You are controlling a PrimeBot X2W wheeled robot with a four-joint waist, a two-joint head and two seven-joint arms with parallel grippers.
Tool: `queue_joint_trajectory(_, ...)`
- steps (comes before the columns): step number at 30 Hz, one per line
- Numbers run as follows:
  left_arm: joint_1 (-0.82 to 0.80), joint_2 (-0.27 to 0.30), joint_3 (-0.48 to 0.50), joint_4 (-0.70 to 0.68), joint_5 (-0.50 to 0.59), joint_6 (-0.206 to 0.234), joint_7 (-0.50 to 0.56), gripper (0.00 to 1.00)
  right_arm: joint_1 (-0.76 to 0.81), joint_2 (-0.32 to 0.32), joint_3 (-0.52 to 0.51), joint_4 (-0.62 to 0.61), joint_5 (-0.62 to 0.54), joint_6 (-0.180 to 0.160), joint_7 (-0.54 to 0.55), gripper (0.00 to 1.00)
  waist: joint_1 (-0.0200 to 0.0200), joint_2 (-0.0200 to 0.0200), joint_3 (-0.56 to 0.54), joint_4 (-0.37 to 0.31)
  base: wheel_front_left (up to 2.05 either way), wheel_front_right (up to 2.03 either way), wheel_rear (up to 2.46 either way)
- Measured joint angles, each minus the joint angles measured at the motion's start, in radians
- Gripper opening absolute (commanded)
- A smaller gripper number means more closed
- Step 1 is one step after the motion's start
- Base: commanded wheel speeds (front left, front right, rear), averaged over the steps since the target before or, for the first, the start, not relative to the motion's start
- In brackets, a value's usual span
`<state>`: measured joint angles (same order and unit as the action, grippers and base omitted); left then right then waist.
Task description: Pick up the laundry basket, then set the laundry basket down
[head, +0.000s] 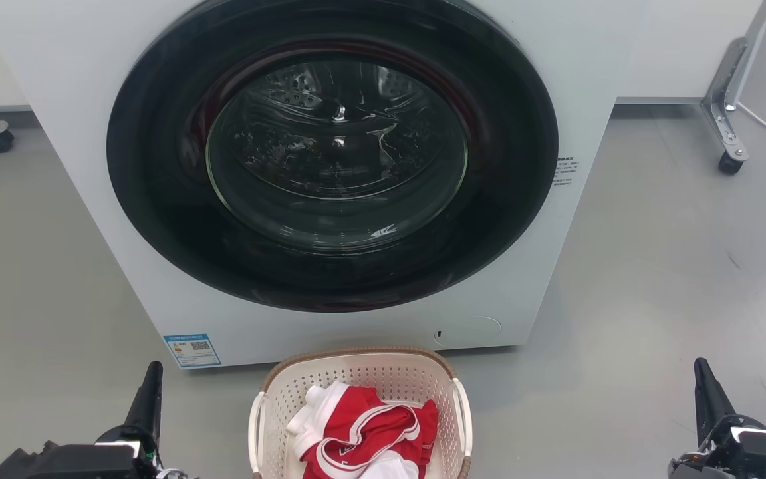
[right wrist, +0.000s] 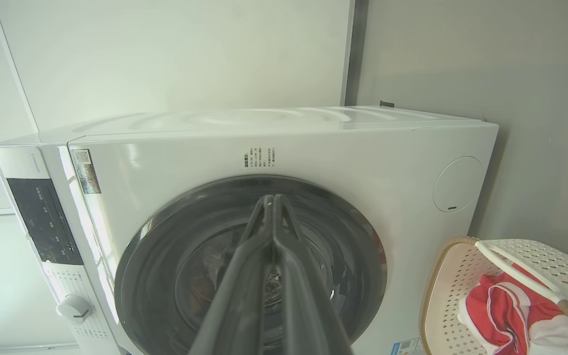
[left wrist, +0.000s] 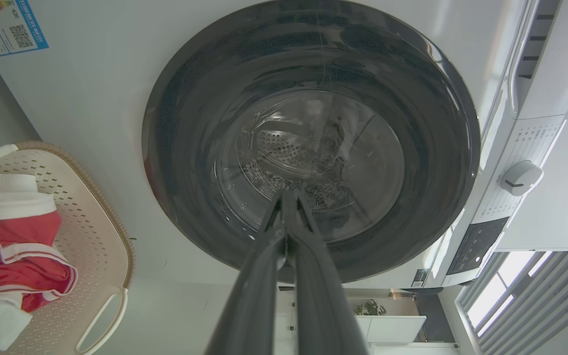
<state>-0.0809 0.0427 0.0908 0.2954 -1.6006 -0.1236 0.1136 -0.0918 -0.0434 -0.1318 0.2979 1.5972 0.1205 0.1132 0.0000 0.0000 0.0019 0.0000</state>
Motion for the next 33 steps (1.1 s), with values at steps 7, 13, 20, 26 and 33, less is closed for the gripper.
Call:
queue_joint_trajectory(7, 0.0, 0.0, 0.0, 0.0, 0.0, 0.0, 0.0, 0.0, 0.0, 0.0, 0.0, 0.0, 0.0, 0.0, 0.0, 0.0, 0.0, 0.0001, 0.0, 0.0, 0.0, 0.0, 0.0)
queue_joint_trajectory(13, 0.0, 0.0, 0.0, 0.0, 0.0, 0.0, 0.0, 0.0, 0.0, 0.0, 0.0, 0.0, 0.0, 0.0, 0.0, 0.0, 0.0, 0.0001, 0.0, 0.0, 0.0, 0.0, 0.0)
queue_joint_trajectory(20, 0.0, 0.0, 0.0, 0.0, 0.0, 0.0, 0.0, 0.0, 0.0, 0.0, 0.0, 0.0, 0.0, 0.0, 0.0, 0.0, 0.0, 0.0001, 0.0, 0.0, 0.0, 0.0, 0.0)
queue_joint_trajectory(26, 0.0, 0.0, 0.0, 0.0, 0.0, 0.0, 0.0, 0.0, 0.0, 0.0, 0.0, 0.0, 0.0, 0.0, 0.0, 0.0, 0.0, 0.0001, 0.0, 0.0, 0.0, 0.0, 0.0)
queue_joint_trajectory(33, 0.0, 0.0, 0.0, 0.0, 0.0, 0.0, 0.0, 0.0, 0.0, 0.0, 0.0, 0.0, 0.0, 0.0, 0.0, 0.0, 0.0, 0.0001, 0.0, 0.0, 0.0, 0.0, 0.0)
